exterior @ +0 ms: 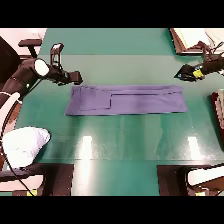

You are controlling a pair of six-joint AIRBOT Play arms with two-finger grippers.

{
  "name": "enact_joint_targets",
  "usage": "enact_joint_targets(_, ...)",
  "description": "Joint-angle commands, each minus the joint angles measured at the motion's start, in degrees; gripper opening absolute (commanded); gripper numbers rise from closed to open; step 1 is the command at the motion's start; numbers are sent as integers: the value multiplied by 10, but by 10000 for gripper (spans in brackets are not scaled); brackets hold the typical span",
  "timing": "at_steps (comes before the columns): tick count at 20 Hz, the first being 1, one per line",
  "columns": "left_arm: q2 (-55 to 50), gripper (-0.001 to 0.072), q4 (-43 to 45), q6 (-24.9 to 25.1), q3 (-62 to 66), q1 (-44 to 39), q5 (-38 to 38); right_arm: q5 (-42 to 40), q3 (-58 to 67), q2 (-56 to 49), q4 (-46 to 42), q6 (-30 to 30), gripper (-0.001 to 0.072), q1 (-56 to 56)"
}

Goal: Fold the shirts.

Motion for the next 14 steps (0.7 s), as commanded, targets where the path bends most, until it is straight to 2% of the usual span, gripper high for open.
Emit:
enact_joint_targets(1, -1, 272, -2, 5, 32, 0, -59, 46, -18, 1, 39, -40, 461, -58)
enact_joint_targets(2, -1, 109, -10, 4, 32, 0, -63, 52, -42, 5, 39, -48, 493, -81)
enact_joint_targets(3, -1, 22, -14, 4, 32, 0, -65, 52, -65, 6, 39, -48, 592, -103)
enact_joint_targets(4, -1, 23, -25, 4, 32, 0, -65, 53, -89, 5, 39, -48, 644, -124)
enact_joint_targets(7, -3, 22, -76, 4, 31, -2, -73, 51, -145, -7, 40, -65, 644, -171)
enact_joint_targets(10, -3, 22, -82, 12, 31, -24, -64, 71, -161, -45, 71, -76, 642, -183)
enact_joint_targets(13, -3, 22, -82, 17, 31, -60, -40, 67, -160, -75, 127, -85, 613, -167)
enact_joint_targets(14, -6, 22, -82, 15, 31, -71, -33, 64, -160, -82, 139, -89, 575, -156)
